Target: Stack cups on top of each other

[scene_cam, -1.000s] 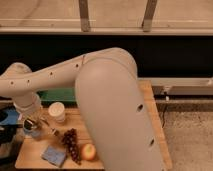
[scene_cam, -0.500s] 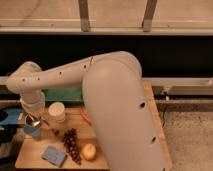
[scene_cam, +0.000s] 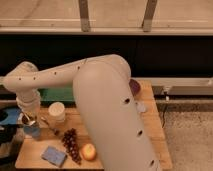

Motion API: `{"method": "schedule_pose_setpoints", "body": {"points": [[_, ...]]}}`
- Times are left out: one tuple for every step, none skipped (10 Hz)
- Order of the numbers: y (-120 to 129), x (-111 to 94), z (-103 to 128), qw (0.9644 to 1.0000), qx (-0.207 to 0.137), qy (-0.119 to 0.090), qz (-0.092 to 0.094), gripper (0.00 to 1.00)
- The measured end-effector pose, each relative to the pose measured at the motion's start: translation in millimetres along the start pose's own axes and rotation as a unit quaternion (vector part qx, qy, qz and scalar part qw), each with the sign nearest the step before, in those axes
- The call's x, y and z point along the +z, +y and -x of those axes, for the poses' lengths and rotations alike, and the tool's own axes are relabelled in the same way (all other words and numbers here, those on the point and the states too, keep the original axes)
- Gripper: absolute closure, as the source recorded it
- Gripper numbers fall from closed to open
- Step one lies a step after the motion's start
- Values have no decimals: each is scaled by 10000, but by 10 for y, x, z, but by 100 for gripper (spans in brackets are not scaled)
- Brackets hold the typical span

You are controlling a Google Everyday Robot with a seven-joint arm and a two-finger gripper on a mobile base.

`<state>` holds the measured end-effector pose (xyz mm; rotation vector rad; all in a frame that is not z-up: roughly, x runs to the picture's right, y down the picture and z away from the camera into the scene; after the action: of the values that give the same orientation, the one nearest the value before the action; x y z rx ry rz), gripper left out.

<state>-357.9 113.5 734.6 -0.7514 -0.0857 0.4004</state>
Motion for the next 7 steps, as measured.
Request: {"method": "schedule_pose_setpoints", "body": {"points": [[-2, 39, 31, 10000, -25, 27, 24, 100], [22, 79, 62, 9999, -55, 55, 64, 100], [28, 128, 75, 9999, -65, 83, 102, 100], [26, 174, 65, 9998, -62, 129, 145, 100], [27, 216, 58, 9997, -57, 152, 189, 100], [33, 247, 57, 9996, -54, 168, 222, 100], [41, 280, 51, 9995, -47, 189, 259, 100]]}}
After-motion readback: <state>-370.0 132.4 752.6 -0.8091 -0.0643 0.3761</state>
